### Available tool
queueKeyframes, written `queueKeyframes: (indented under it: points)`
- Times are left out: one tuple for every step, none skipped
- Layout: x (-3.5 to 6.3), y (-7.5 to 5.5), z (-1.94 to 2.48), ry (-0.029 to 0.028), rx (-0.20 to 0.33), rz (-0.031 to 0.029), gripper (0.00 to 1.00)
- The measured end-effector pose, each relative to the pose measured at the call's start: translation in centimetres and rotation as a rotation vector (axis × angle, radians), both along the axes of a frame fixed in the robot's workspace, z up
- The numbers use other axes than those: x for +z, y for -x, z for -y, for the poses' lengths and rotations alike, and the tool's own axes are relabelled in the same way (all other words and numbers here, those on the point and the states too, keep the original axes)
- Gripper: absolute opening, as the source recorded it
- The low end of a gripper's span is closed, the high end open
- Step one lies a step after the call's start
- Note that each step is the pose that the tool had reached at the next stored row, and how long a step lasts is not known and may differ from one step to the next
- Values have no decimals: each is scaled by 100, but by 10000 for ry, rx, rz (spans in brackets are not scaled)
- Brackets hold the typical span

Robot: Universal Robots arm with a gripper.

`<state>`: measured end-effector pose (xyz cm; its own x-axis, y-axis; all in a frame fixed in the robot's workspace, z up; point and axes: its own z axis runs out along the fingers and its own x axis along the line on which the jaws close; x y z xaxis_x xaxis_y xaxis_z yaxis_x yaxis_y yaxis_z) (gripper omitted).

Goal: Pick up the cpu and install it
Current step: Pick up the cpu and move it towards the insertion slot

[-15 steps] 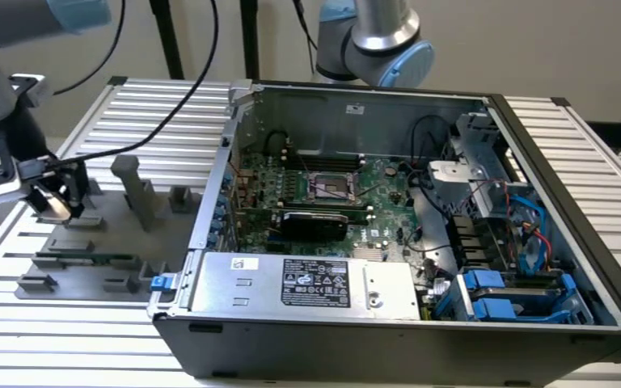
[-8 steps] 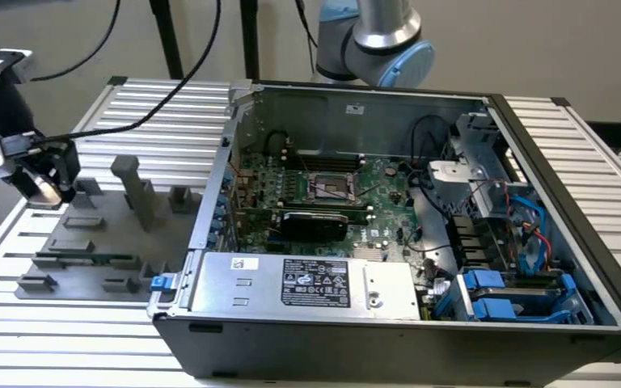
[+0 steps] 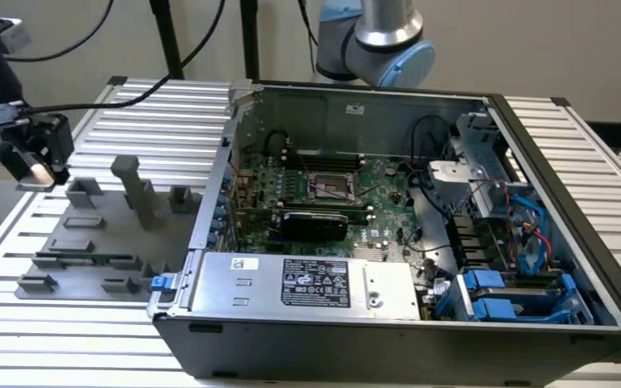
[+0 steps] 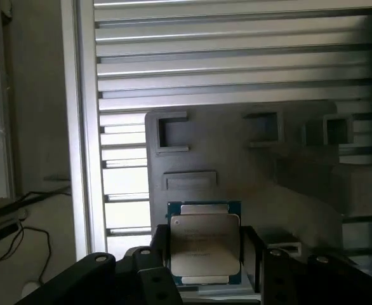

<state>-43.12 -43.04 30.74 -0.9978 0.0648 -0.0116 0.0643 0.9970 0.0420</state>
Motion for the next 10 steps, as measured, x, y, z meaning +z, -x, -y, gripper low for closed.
queueKeyframes:
  points:
    - [45,-26,-1,1,0,-1,55]
    - [89,-56,-2,-1,1,1,55]
    - [136,-89,-4,-1,0,1,55]
    - [179,-124,-5,-1,1,1,55]
    - [223,-160,-7,0,1,0,55]
    - [264,-199,-9,-1,1,2,55]
    - [307,-238,-12,1,0,-1,55]
    - [347,-277,-14,1,1,-1,55]
    - [390,-318,-17,0,1,0,55]
    - [429,-358,-20,0,0,0,55]
